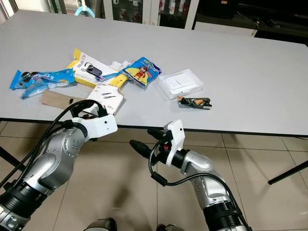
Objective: Picking trash to rubbish bin
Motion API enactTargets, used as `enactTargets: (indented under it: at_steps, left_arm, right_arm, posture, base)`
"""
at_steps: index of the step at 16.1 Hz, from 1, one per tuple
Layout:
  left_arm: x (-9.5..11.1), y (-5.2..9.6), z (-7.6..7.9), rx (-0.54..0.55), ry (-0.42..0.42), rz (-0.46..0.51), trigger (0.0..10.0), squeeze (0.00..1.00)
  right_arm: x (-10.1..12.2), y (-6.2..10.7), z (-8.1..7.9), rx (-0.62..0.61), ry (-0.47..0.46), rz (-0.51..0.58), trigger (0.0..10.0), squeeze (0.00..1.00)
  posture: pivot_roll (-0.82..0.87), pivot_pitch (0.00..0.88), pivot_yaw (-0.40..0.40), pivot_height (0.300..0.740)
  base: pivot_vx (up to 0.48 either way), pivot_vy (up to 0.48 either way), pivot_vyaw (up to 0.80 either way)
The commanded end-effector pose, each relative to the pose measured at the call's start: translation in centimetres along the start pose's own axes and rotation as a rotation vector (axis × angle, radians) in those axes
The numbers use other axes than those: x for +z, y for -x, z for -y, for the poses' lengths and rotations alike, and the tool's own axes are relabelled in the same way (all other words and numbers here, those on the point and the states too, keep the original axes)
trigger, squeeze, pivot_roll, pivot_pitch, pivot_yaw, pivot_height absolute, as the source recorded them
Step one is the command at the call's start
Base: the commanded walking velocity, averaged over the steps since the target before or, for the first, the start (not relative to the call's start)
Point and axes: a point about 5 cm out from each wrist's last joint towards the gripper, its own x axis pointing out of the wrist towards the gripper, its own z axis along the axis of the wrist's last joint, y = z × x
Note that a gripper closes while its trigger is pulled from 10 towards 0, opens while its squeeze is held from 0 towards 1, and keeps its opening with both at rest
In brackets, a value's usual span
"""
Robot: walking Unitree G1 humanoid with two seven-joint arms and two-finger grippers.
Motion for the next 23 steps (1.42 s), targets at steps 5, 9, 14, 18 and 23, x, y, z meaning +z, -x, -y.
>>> enactTargets:
  at_steps: [5,9,14,18,23]
  left_arm:
    - [-0.2,-0.5,-0.5,0.12,-0.054,-0.018,10.0,0.0]
    - [-0.1,-0.6,-0.7,0.132,-0.058,-0.017,10.0,0.0]
    - [-0.5,-1.2,0.4,0.123,-0.096,-0.014,10.0,0.0]
    - [-1.1,-2.0,2.0,0.134,-0.156,-0.002,10.0,0.0]
    - [-1.5,-2.7,3.3,0.184,-0.201,0.029,10.0,0.0]
  right_arm:
    - [0.3,0.4,0.3,-0.015,0.001,0.013,10.0,0.0]
    - [0.3,0.4,0.4,-0.016,-0.001,0.012,10.0,0.0]
    - [0.3,0.4,0.3,-0.017,-0.002,0.014,10.0,0.0]
    - [0.3,0.5,0.3,-0.021,-0.003,0.014,10.0,0.0]
    - [0.2,0.5,0.3,-0.028,-0.006,0.017,10.0,0.0]
  posture:
    - [-0.02,0.092,-0.107,0.74]
    - [-0.02,0.092,-0.109,0.74]
    - [-0.03,0.094,-0.108,0.74]
    - [-0.03,0.099,-0.109,0.74]
    - [-0.03,0.098,-0.109,0.74]
  base:
    - [0.0,0.0,0.0]
    - [0.0,0.0,0.0]
    - [0.0,0.0,0.0]
    - [0.0,0.0,0.0]
    - [0.0,0.0,0.0]
